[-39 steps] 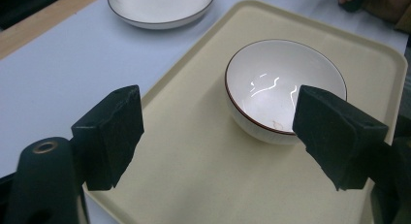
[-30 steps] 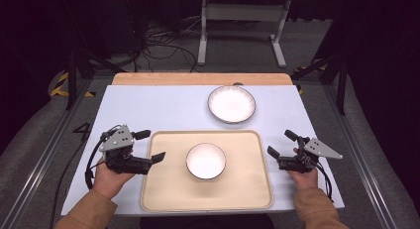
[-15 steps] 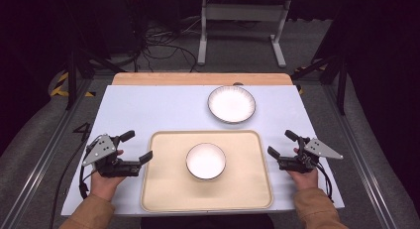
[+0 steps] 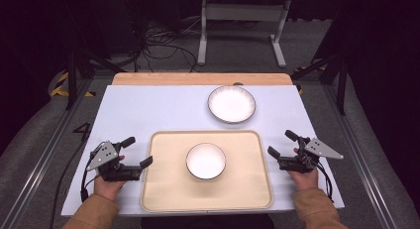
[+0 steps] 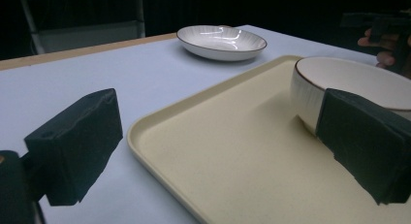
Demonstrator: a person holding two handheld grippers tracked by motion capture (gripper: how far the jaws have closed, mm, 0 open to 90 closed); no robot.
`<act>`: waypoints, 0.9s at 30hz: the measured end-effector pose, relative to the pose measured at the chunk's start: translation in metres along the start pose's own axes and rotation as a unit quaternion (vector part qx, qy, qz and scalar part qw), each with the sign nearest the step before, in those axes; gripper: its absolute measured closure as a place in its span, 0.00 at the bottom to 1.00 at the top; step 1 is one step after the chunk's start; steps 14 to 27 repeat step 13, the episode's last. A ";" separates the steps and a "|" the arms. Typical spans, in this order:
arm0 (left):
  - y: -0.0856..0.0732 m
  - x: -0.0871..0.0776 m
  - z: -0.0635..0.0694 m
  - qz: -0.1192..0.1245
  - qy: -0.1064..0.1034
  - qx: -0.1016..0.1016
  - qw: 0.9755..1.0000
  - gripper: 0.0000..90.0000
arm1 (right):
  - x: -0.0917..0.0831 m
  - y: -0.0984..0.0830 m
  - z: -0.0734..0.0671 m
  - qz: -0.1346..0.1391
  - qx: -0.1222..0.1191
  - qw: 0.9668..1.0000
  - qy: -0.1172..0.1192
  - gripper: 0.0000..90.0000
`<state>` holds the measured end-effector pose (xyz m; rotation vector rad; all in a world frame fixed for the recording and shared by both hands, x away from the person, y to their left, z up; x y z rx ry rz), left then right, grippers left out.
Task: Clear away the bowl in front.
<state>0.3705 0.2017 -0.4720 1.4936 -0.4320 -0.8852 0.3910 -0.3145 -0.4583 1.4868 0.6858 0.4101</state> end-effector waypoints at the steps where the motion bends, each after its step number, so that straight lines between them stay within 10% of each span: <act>1: -0.001 0.001 -0.001 -0.006 0.002 -0.003 1.000 0.05 | 0.000 0.000 0.000 0.001 0.002 1.000 0.000 0.03; 27: -0.001 -0.001 -0.003 0.001 -0.001 -0.023 1.000 0.05 | 0.000 0.000 0.000 0.002 0.003 1.000 -0.002 0.03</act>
Point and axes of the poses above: each handheld gripper's, and its own axes: x roughly forward along the jaws, y roughly out of its top, z roughly to its right, the point moved 4 cm from there along x, roughly forward along the jaws, and after that the axes turned 3 degrees about -z, right-handed, at the moved point
